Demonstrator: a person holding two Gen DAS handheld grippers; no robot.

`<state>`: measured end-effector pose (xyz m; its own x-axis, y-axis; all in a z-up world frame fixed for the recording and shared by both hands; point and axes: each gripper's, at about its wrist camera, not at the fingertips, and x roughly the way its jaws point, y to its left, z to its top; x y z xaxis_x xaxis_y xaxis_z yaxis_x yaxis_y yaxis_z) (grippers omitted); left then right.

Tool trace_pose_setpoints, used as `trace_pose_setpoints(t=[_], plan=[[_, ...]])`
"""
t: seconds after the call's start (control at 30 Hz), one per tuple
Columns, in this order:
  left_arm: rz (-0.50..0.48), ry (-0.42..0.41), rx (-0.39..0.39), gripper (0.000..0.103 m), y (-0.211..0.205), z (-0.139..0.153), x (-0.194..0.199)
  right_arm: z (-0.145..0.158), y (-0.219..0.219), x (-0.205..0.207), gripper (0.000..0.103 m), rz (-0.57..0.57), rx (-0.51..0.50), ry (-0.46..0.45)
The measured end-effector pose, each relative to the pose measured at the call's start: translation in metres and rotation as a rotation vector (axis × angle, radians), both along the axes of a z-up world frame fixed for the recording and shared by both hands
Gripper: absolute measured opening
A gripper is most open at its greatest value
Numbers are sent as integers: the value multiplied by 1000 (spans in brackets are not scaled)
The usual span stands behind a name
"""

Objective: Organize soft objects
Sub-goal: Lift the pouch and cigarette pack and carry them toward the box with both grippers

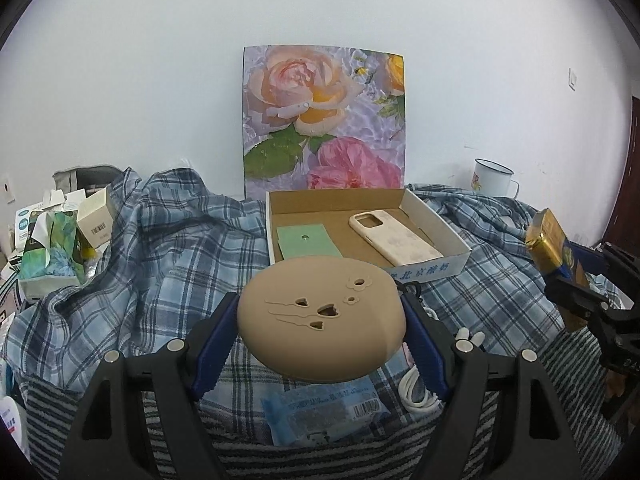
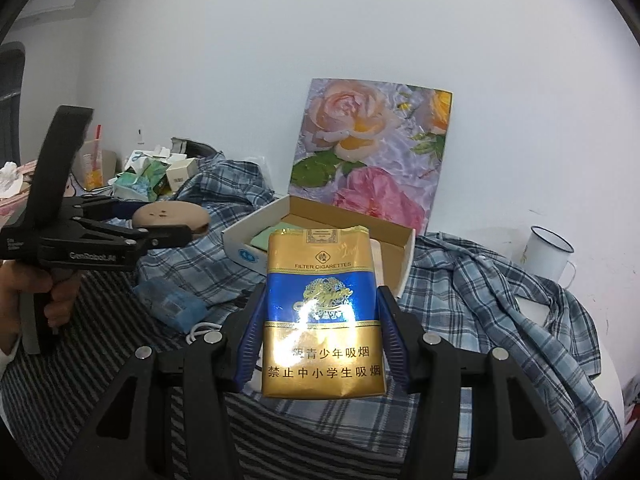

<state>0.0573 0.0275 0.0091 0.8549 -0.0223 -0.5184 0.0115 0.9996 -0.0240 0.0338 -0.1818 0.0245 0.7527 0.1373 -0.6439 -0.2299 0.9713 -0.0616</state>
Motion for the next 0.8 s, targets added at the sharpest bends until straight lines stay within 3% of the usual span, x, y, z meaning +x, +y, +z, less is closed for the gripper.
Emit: trace_pose_setpoints(t=[0.23, 0.37, 0.8], plan=[[2, -41, -5, 80, -3, 18, -8, 22, 6, 1, 52, 5, 32, -50], [31, -100, 22, 80, -9, 39, -18, 48, 10, 2, 52, 15, 48, -118], [12, -219, -1, 80, -15, 108, -38, 114, 17, 16, 52, 46, 103, -254]])
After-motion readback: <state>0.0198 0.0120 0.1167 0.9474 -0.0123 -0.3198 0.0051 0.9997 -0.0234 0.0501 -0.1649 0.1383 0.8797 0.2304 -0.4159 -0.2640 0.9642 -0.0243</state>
